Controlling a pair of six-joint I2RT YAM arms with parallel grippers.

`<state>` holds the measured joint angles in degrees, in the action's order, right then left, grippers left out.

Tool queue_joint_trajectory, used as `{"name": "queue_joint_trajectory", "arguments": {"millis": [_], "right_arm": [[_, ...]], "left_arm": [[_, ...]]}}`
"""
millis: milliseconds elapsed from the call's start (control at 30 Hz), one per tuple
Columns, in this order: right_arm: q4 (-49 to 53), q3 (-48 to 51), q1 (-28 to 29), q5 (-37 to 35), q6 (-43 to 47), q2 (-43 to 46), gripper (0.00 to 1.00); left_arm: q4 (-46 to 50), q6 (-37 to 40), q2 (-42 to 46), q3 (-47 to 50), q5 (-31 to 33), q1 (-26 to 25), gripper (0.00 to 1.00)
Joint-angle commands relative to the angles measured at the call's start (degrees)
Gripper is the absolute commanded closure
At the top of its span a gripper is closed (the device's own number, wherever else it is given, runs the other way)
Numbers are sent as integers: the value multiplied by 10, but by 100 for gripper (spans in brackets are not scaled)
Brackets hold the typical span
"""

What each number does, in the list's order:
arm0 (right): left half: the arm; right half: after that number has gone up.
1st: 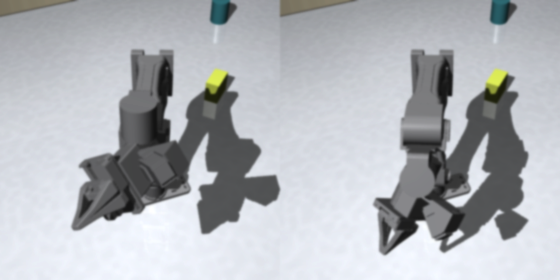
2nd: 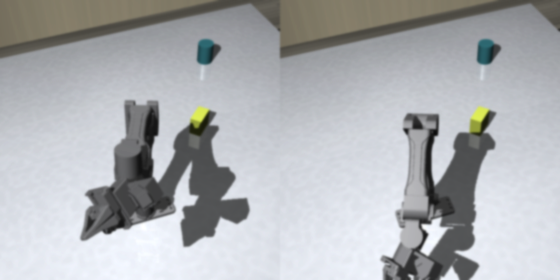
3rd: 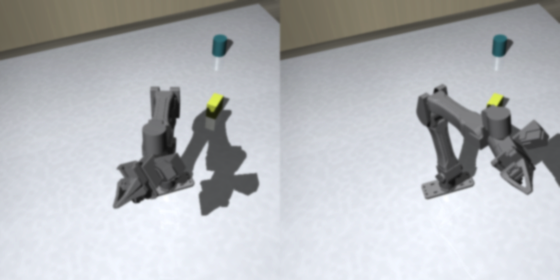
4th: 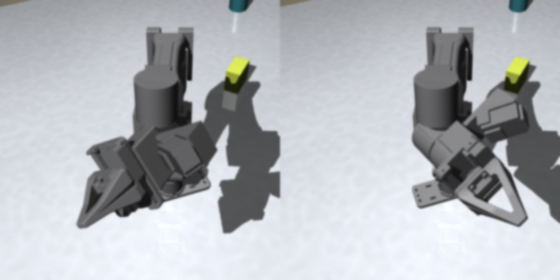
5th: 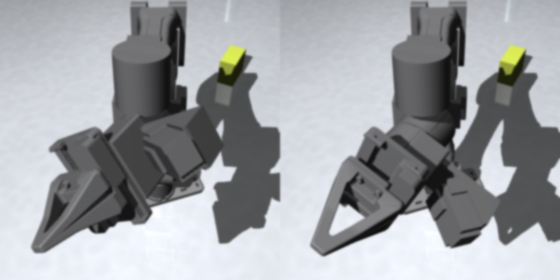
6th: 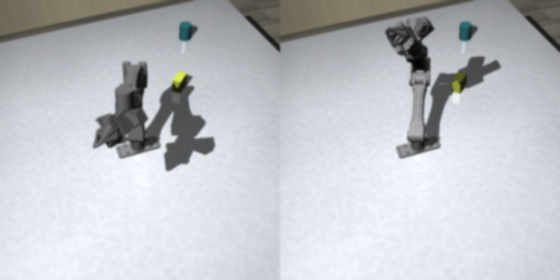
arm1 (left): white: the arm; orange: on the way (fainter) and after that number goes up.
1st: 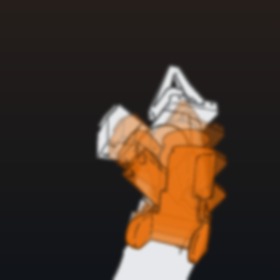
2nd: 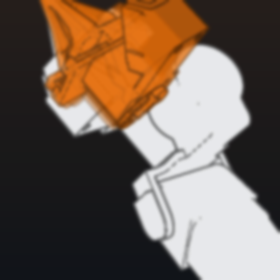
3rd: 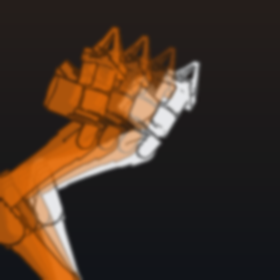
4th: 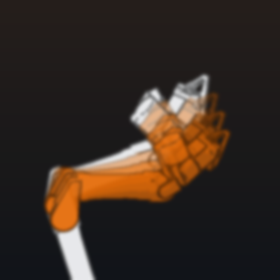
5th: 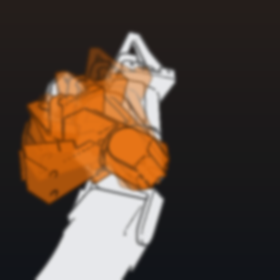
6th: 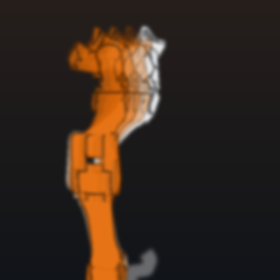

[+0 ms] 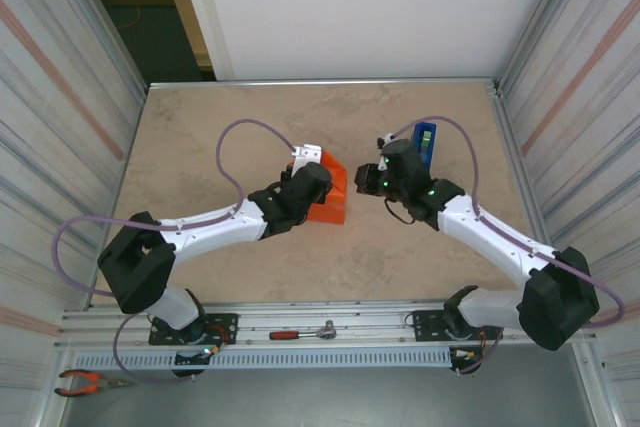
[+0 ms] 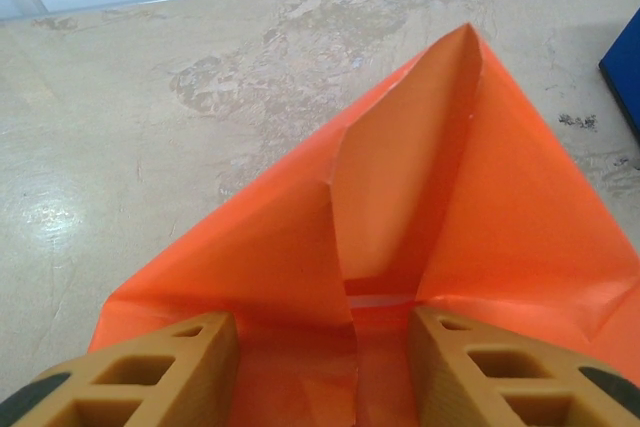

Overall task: Wrap the gift box in paper
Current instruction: Fold the seventh fold of the wrapping paper on the gift box.

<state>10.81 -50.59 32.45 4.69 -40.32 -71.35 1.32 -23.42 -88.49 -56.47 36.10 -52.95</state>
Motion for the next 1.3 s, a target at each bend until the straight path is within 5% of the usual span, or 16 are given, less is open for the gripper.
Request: {"name": "queue_joint_trajectory", "arguments": {"millis": [0,200,500,767,933,1100,1267], "right_arm": [[13,-22,-46,103,-21,-23,100],[-9,-90,-92,199,-34,-132,100],[-39,-205,-83,304,-72,-291,100],[-29,-180,-89,277,-59,-257,99],[-39,-127,-122,264,-39,-191,69],[-37,-99,-125,268,-12,-156,63],[-45,-78,-106,266,19,-133,45]], "left_arm": [[97,-14,-34,35,-13,-1,52],[96,-15,-36,36,-12,0,52],[101,-21,-37,38,-10,-1,53],[106,-22,-38,34,-9,-1,54],[107,-22,-41,32,-9,-1,54],[107,-22,-47,32,-9,-1,54],[107,-23,-45,33,-8,-1,54]]}}
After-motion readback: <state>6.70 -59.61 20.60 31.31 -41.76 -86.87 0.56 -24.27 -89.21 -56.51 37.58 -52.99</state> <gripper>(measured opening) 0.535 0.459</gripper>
